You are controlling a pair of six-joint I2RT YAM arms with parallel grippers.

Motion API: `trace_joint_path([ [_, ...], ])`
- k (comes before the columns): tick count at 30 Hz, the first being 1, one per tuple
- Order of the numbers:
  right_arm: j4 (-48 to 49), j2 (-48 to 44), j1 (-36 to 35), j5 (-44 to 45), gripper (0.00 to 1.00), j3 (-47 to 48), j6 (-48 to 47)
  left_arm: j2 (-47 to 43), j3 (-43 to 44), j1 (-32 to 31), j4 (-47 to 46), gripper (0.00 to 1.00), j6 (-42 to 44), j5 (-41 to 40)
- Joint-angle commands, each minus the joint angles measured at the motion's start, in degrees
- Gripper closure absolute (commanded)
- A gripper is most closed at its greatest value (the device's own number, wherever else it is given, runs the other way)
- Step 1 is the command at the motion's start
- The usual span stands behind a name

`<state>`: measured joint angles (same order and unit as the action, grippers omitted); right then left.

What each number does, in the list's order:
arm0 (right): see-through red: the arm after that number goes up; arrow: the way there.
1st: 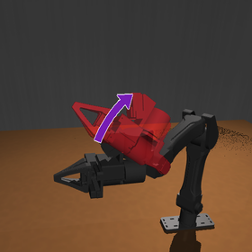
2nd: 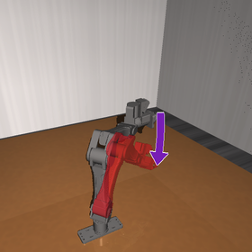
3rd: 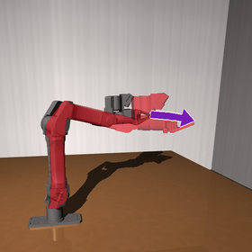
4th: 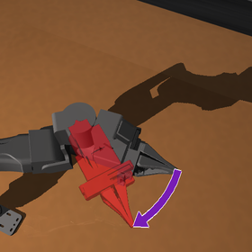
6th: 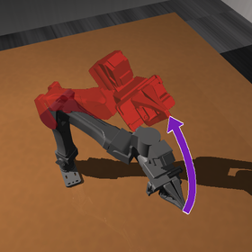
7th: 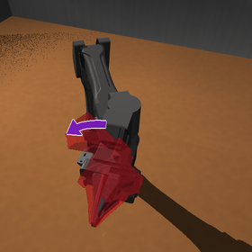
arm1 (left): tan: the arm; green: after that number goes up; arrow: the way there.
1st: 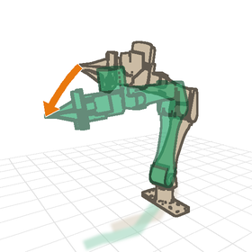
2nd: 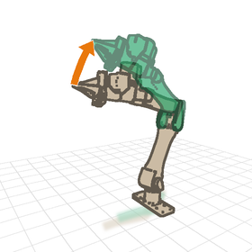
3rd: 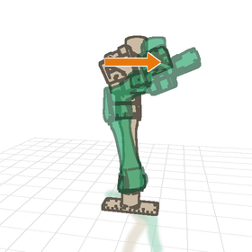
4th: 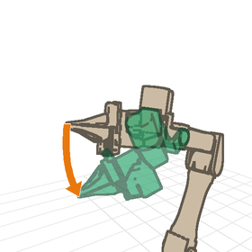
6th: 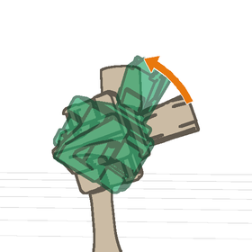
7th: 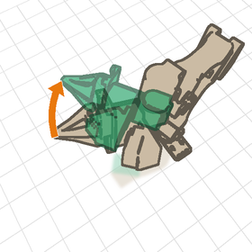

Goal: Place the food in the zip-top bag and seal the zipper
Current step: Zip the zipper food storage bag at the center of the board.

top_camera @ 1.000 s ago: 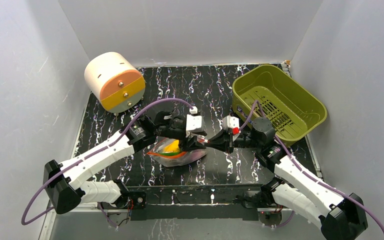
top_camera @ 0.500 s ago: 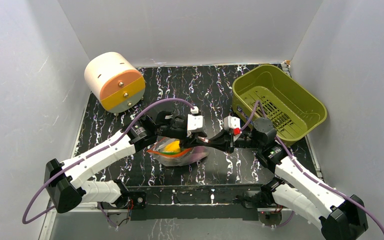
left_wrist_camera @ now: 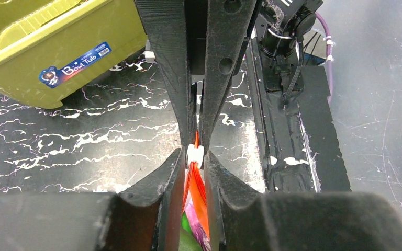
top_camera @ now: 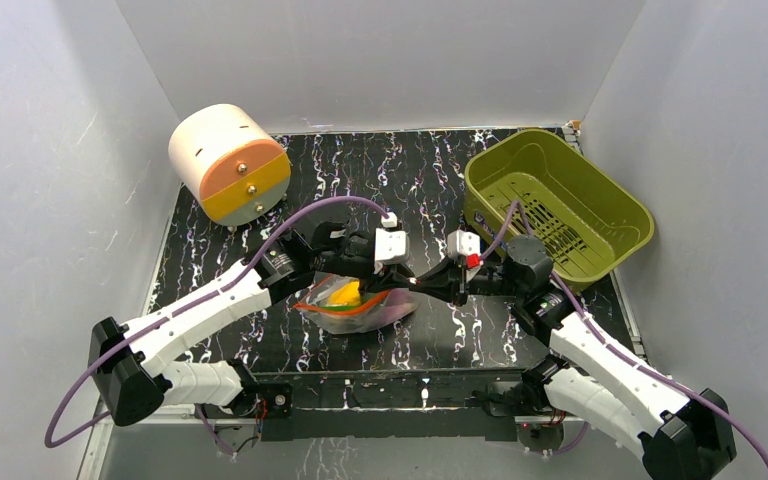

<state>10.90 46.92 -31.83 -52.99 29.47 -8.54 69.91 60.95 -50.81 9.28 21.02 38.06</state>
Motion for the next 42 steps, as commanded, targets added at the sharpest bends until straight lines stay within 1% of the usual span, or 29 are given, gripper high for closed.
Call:
trace_joint_path([
  [1,4.6,0.0,-0.4,2.0,1.00,2.2,1.7,0.2,0.6,-0.5,-0.5,0.82,1.3,0.5],
  [3,5.6,-0.1,-0.4,2.0,1.00,1.7,2.3,0.3,0.7,-0.8,-0.3,0.84,1.7,-0.1],
  [7,6.0,-0.6,-0.4,3.6,1.00,1.0,3.1,-0.4,0.5,-1.6,0.0,1.00,2.9,-1.9],
  [12,5.5,-3.9,-0.4,7.6,1.00,-1.1,2.8,-3.9,-0.2,-1.7,0.6,1.00,2.4,-4.6],
  [16,3.4,-6.7,-0.3,9.7,1.00,-2.3,2.1,-6.3,0.1,-1.6,3.8,1.00,2.7,-6.4],
  [22,1.5,-7.4,-0.4,7.7,1.00,-2.8,1.4,-8.2,-1.8,-1.7,4.7,1.00,1.4,-7.4],
  [25,1.0,-8.5,-0.4,8.2,1.00,-2.8,1.1,-8.9,-2.4,-1.6,5.0,1.00,0.8,-7.7],
  [28,-2.0,-9.9,-0.4,9.1,1.00,-2.2,-0.5,-10.0,-3.0,-1.7,5.4,1.00,0.3,-8.2],
  [31,-3.8,-10.4,-0.4,4.8,1.00,-1.2,-1.6,-11.1,-3.1,-1.7,5.6,1.00,-0.6,-8.2],
  [32,-4.4,-10.3,-0.4,3.4,0.94,-0.8,-1.7,-11.4,-3.3,-1.7,5.2,1.00,-0.9,-8.0],
  [34,-4.9,-10.2,-0.3,1.2,0.78,-0.4,-2.0,-11.7,-3.6,-1.7,4.0,1.00,-1.6,-7.4],
  [35,-4.9,-10.3,-0.4,0.6,0.73,-0.4,-2.3,-11.8,-3.9,-1.7,3.4,1.00,-2.0,-7.1],
  [36,-4.5,-10.4,-0.4,0.5,0.70,-0.4,-2.4,-11.7,-4.0,-1.7,2.9,1.00,-2.3,-6.8],
  [39,-0.2,-9.6,-0.5,1.1,0.67,-0.6,-1.2,-11.6,-4.4,-1.6,1.1,1.00,-3.1,-6.1],
  [41,1.3,-6.7,-0.5,0.3,0.59,0.8,-0.9,-11.4,-4.5,-1.7,0.6,1.00,-3.1,-5.8],
  [42,1.4,-5.0,-0.6,-0.2,0.57,1.8,-0.9,-11.2,-4.5,-1.7,0.5,1.00,-3.1,-5.7],
])
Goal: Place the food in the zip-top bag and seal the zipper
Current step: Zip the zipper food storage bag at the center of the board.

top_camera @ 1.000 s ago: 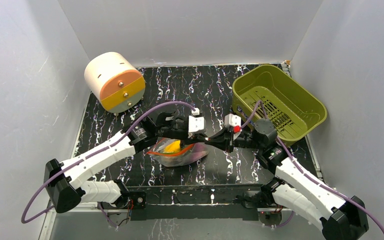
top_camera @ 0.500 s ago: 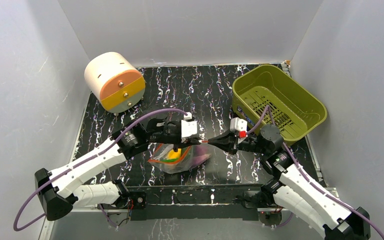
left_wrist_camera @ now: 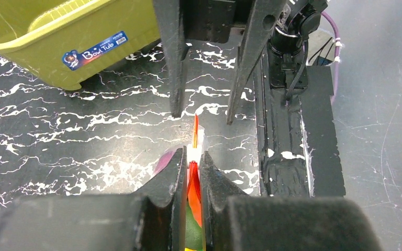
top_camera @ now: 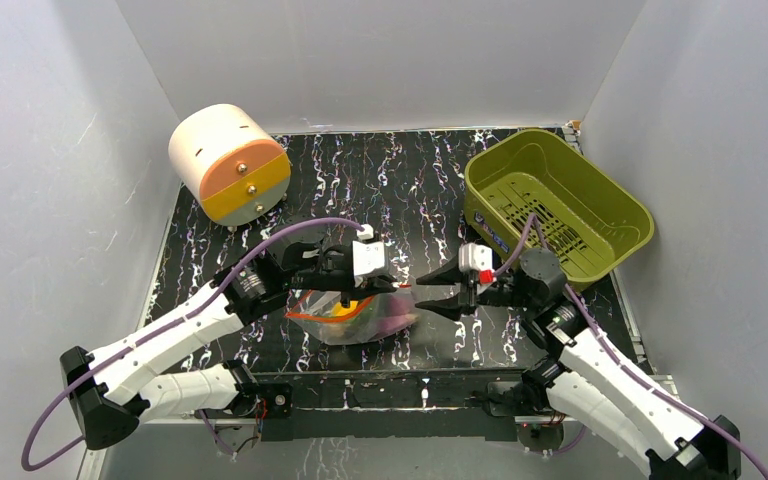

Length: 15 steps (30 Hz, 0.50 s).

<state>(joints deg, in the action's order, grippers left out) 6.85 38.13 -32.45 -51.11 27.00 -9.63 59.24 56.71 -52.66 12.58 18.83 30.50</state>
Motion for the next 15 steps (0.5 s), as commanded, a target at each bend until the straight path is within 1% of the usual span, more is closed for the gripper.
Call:
trace_joint_path([
  [1,5.3,5.2,-0.2,-2.5,0.57,5.4,0.0,-0.4,-0.4,0.2,-2.9,1.00,-1.0,1.9],
  [3,5.5,9.1,-1.6,-2.3,0.57,7.6,-0.8,-0.3,-1.6,0.2,-4.6,1.00,-1.7,2.6],
  [6,6.7,10.8,-3.0,-0.1,0.56,8.1,-1.5,-0.1,-1.6,0.2,-4.8,1.00,-1.8,2.9],
  [12,9.4,15.5,-5.7,1.1,0.54,9.2,-1.5,0.1,-1.7,0.1,-3.8,1.00,-0.8,2.9],
  [14,9.5,16.6,-7.0,2.4,0.57,9.6,-2.0,0.0,-2.0,0.2,-3.6,1.00,-0.6,2.8],
  [15,9.4,16.9,-7.4,3.0,0.62,9.8,-2.2,0.1,-2.1,0.2,-3.5,1.00,-0.5,2.7],
])
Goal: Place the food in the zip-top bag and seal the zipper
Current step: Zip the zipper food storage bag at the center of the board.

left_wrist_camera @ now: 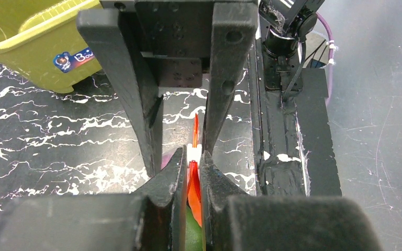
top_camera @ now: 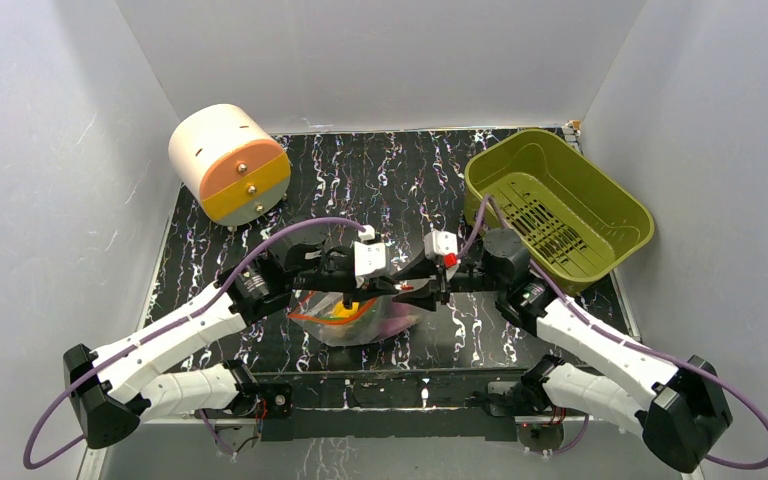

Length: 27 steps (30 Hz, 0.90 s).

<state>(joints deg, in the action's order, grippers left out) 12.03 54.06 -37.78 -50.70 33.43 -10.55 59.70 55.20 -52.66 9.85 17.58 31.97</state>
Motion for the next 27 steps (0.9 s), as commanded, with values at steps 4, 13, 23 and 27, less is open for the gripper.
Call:
trace_joint_path([
  [4,3.8,0.2,-2.4,5.6,1.00,3.0,-1.4,-0.4,-0.5,0.2,0.9,1.00,1.3,0.7],
  [13,1.8,-7.4,-2.4,12.7,1.00,-0.4,-1.1,-1.9,1.0,0.1,5.9,1.00,2.1,-2.8],
  [23,6.1,-12.0,-2.4,16.5,1.00,-4.6,2.0,-4.1,2.2,0.2,10.1,1.00,1.6,-5.1],
  [27,6.0,-13.7,-2.4,18.0,1.00,-5.7,2.8,-5.0,2.6,0.2,11.8,1.00,2.0,-6.1],
])
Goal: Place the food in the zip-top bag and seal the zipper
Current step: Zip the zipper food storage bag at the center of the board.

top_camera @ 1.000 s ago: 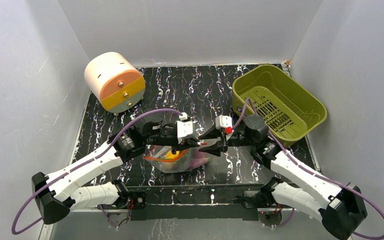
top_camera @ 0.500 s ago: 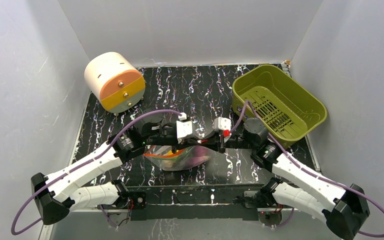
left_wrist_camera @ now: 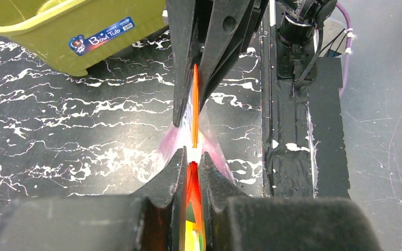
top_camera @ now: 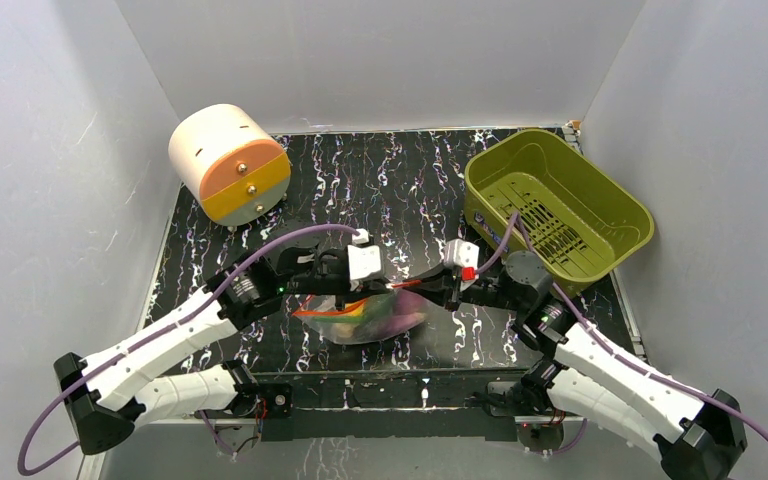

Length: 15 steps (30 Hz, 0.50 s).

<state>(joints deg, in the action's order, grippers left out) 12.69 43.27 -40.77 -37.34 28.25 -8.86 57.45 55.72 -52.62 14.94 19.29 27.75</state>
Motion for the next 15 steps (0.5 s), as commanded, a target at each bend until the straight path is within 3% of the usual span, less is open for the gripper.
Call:
trace_joint_path([
  [1,5.4,-3.5,0.6,5.3,1.00,-0.9,1.3,-2.9,2.2,0.2,7.1,1.00,0.5,-2.1],
  [7,4.1,-4.5,0.6,3.9,1.00,-1.2,2.2,-4.2,1.9,0.2,7.6,1.00,0.8,-2.3],
  [8,3.5,-3.8,0.6,1.4,0.93,-0.5,2.2,-4.2,1.8,0.1,7.1,1.00,0.7,-1.8],
  [10,1.2,-2.0,0.6,-2.8,0.70,1.7,1.7,-4.0,1.6,0.1,5.9,1.00,0.2,-0.6],
  [11,0.0,-1.2,0.6,-4.3,0.64,2.8,1.7,-3.7,1.4,0.1,5.2,1.00,0.0,0.0],
  [15,-2.3,0.3,0.6,-6.5,0.59,6.2,1.5,-3.0,0.2,0.2,3.0,1.00,-1.1,1.9],
])
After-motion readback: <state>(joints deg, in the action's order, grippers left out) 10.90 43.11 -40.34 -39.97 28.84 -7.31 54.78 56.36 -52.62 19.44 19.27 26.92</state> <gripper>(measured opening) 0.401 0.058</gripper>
